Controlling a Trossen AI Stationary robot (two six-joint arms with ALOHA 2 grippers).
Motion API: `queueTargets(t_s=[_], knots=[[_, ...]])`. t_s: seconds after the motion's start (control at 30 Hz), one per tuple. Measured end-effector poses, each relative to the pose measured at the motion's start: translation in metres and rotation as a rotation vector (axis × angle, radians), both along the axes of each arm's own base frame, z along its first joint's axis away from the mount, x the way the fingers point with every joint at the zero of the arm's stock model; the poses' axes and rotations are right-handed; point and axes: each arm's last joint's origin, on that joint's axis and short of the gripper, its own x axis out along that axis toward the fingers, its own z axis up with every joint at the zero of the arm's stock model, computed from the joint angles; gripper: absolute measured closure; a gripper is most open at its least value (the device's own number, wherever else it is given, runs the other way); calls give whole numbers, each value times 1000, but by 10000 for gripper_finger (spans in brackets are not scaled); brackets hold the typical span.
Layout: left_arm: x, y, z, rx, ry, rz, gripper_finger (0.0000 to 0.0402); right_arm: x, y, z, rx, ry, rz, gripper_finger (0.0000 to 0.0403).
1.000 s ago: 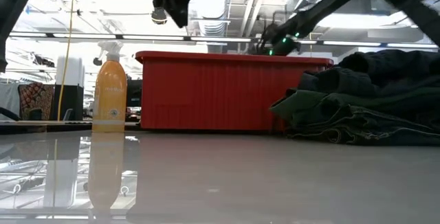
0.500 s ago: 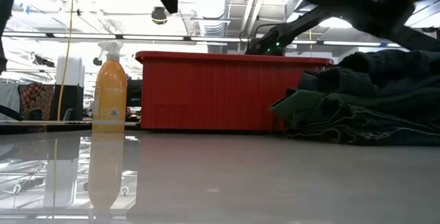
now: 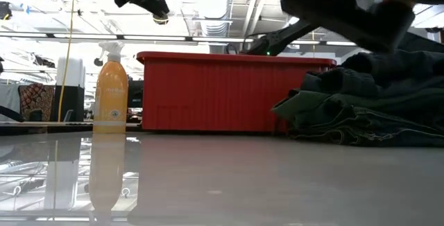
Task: Fold Laundry from Bin
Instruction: Remove the black shirt from the red bin
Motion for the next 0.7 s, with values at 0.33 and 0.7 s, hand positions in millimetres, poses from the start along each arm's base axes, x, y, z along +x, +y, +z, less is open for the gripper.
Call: queueTargets(t_s=[0.33, 0.7], knots=[[-2, -17, -4, 26, 53, -41, 292, -9, 4, 77, -37, -220, -92, 361], [-15, -22, -42, 155, -72, -122, 292, -45, 70, 255, -231, -885, 44, 377]])
